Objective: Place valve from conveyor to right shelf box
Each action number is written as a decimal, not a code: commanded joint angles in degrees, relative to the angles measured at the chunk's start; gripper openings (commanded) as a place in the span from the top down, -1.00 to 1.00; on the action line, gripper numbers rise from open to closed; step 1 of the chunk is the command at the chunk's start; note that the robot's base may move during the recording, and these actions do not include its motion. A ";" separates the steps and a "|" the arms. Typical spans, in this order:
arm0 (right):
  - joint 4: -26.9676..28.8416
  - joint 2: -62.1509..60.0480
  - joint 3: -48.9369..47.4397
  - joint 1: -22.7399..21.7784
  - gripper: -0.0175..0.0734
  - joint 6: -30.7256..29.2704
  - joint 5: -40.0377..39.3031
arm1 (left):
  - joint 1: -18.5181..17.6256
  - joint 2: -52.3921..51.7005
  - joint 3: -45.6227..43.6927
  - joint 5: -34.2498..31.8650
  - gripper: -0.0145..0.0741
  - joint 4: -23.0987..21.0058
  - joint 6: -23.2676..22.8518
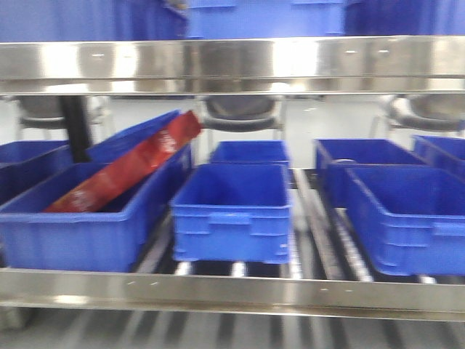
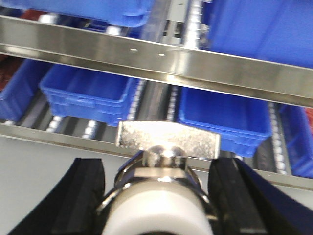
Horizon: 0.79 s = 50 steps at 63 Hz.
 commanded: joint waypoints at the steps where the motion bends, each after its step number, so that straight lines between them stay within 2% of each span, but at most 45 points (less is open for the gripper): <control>1: -0.21 -0.65 -0.87 -0.26 0.95 -0.35 -3.53 | -0.04 -0.59 -0.61 -3.31 0.92 -0.52 -0.39; 50: -0.21 -0.65 -0.87 -0.26 0.95 -0.35 -3.53 | -0.04 -0.59 -0.61 -3.31 0.92 -0.52 -0.39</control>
